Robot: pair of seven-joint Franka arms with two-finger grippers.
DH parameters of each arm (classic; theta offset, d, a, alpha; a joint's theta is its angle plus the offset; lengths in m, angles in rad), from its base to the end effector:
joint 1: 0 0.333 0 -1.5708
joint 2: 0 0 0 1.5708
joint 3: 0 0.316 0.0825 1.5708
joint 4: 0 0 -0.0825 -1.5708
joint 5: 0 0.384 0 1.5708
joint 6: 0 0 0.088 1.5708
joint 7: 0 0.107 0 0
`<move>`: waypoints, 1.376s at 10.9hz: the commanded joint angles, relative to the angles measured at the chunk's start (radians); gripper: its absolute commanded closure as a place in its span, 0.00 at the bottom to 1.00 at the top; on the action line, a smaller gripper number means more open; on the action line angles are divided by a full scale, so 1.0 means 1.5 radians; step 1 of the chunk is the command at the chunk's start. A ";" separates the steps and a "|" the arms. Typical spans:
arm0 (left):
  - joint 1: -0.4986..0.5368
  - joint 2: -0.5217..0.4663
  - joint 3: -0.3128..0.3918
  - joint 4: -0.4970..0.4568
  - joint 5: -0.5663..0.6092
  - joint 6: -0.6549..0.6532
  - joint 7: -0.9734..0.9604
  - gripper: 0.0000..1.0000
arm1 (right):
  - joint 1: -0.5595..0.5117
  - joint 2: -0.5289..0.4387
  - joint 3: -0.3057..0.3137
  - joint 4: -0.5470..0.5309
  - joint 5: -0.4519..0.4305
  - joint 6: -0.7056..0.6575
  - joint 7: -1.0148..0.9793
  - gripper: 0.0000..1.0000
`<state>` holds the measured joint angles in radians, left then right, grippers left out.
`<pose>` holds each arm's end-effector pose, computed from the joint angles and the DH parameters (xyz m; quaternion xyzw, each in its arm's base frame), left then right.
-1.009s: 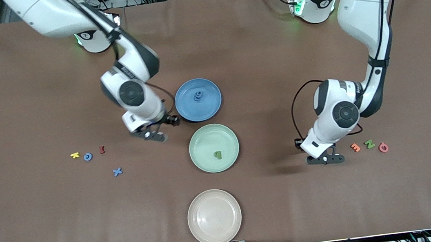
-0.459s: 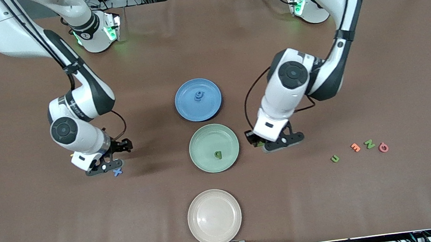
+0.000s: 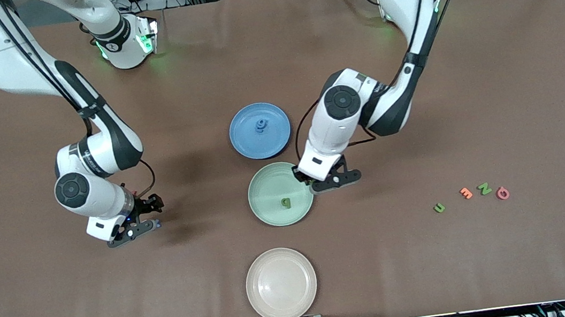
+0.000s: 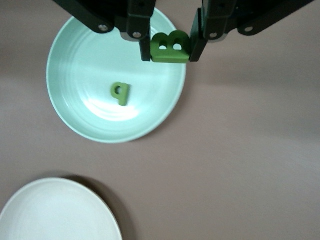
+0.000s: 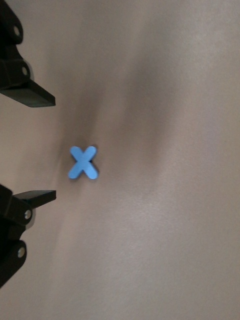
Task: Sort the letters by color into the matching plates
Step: 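Place the B on the green plate while the right gripper grasps the blue x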
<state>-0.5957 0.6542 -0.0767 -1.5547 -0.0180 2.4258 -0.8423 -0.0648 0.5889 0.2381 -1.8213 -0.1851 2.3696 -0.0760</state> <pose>0.5724 -0.4440 0.2866 0.9885 0.1007 0.0593 0.0959 0.6397 0.0996 0.2181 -0.9850 -0.1722 0.0093 0.0017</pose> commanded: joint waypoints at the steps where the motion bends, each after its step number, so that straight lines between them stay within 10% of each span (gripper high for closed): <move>1: -0.036 0.041 0.004 0.033 0.003 0.038 -0.025 1.00 | -0.007 0.057 -0.003 0.045 -0.003 0.041 -0.039 0.28; 4: -0.067 0.081 0.011 0.066 0.007 0.113 -0.068 1.00 | -0.005 0.077 -0.012 0.066 0.001 0.042 -0.028 0.32; 6: -0.063 0.074 0.014 0.063 0.023 0.114 -0.064 0.07 | -0.002 0.081 -0.012 0.066 0.000 0.042 -0.003 0.33; 7: -0.059 0.066 0.031 0.060 0.053 0.109 -0.064 0.00 | -0.001 0.083 -0.013 0.066 0.000 0.043 -0.003 0.34; 11: 0.006 0.054 0.075 0.059 0.071 -0.022 0.056 0.00 | 0.004 0.092 -0.014 0.065 0.001 0.050 0.002 0.43; 15: 0.135 0.059 0.077 0.059 0.060 -0.083 0.091 0.00 | 0.004 0.092 -0.014 0.066 0.004 0.048 0.003 1.00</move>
<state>-0.4687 0.7503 0.0485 -1.4639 0.0636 2.3329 -0.6805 -0.0590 0.7119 0.2139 -1.7385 -0.1845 2.4438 -0.0866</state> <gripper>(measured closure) 0.000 0.581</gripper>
